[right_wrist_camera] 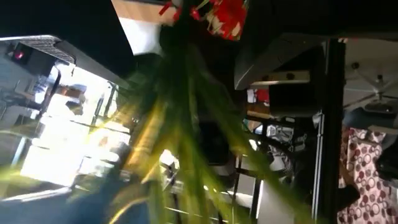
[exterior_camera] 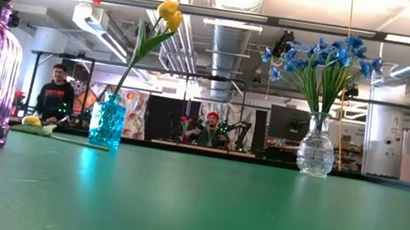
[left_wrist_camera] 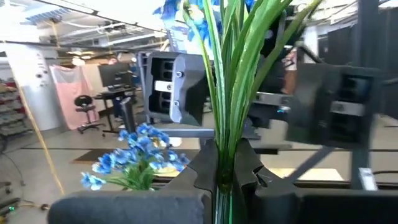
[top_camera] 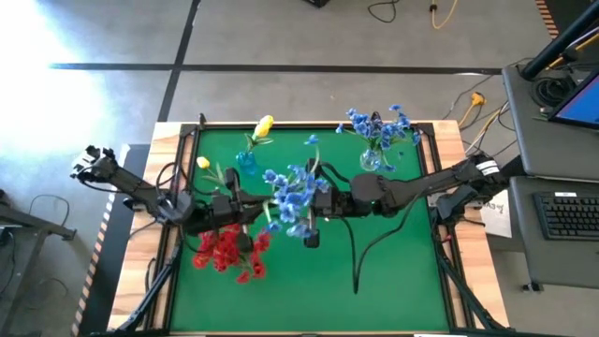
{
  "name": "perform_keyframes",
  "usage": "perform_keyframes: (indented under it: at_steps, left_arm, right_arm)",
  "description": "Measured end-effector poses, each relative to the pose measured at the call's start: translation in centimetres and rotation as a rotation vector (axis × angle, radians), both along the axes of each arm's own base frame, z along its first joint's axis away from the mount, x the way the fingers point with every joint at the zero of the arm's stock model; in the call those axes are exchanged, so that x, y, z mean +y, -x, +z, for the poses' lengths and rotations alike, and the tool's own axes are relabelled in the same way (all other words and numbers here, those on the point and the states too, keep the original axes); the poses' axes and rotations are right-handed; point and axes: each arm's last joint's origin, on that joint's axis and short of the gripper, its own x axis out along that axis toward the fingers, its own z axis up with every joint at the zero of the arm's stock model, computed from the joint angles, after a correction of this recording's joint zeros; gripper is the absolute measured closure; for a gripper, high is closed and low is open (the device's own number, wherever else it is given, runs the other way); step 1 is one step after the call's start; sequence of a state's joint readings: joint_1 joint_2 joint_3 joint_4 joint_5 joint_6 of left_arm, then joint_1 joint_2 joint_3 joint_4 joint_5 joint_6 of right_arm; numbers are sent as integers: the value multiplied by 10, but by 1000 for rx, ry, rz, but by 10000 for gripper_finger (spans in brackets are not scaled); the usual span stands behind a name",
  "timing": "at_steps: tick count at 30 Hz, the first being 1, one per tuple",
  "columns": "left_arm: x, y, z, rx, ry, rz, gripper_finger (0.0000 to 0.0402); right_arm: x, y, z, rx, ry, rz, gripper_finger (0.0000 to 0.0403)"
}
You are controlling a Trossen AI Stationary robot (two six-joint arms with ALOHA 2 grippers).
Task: Sort flowers into vase by color
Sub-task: Put the blue flowers into the transparent vase
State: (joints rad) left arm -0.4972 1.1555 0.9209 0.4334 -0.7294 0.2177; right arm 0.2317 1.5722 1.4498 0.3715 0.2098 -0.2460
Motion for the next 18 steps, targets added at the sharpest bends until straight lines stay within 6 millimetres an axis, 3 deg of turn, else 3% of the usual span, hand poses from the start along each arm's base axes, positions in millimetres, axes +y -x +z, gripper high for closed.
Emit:
perform_keyframes:
  at_steps: [8, 18]
  left_arm:
    - [1, -13, 5, 9, -50, 6, 401]
    - [6, -11, 10, -13, -28, 15, 393]
  right_arm:
    - [-3, -4, 9, -27, 35, -17, 162]
    - [-10, -4, 10, -31, 37, -35, 328]
